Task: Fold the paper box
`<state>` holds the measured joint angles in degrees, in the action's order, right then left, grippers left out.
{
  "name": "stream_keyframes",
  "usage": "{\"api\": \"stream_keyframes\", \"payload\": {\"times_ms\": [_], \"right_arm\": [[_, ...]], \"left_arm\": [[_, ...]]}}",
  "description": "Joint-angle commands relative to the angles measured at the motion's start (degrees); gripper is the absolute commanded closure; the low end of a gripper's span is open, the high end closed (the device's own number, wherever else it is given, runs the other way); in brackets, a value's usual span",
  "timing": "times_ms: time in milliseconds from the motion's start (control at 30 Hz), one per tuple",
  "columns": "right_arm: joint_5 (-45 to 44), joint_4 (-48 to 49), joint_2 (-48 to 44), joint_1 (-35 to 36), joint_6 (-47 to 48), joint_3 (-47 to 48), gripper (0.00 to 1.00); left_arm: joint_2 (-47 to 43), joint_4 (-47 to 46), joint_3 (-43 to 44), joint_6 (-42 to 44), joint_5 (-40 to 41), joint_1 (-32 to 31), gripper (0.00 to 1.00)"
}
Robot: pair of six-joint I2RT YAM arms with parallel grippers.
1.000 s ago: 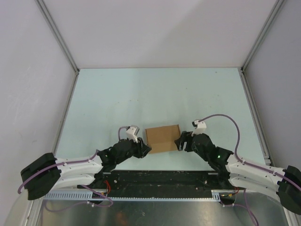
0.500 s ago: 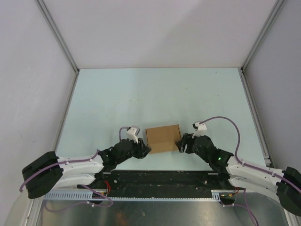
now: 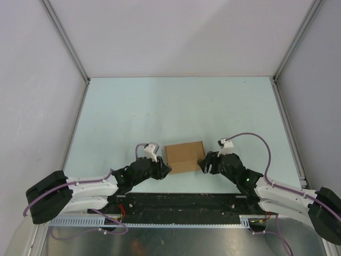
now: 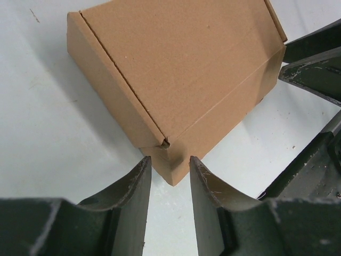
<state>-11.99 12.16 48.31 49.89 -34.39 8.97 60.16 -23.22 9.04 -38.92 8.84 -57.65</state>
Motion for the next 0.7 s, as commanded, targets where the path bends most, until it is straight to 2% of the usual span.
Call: {"api": "stream_keyframes", "payload": {"times_ms": [0,400,533,667], "right_arm": [[1.97,5.06,0.46,-1.02,1.52,-0.53,0.35],[4.61,7.53,2.49,-1.37,1.61,-0.53,0.44],[4.26,6.47,1.35,-1.46,1.70,-0.45,0.42],[5.04,6.73,1.34,-1.55,1.35,-0.45,0.46]], "left_arm": [[0.48,-1.12,2.56,0.95,-0.05,-0.27,0.60],[1.45,-1.39,2.91,0.95,-0.40,-0.27,0.60],[1.63,-1.47,2.92,1.04,-0.32,-0.27,0.60],[1.98,-1.56,3.27,1.12,-0.67,-0.27,0.60]]}}
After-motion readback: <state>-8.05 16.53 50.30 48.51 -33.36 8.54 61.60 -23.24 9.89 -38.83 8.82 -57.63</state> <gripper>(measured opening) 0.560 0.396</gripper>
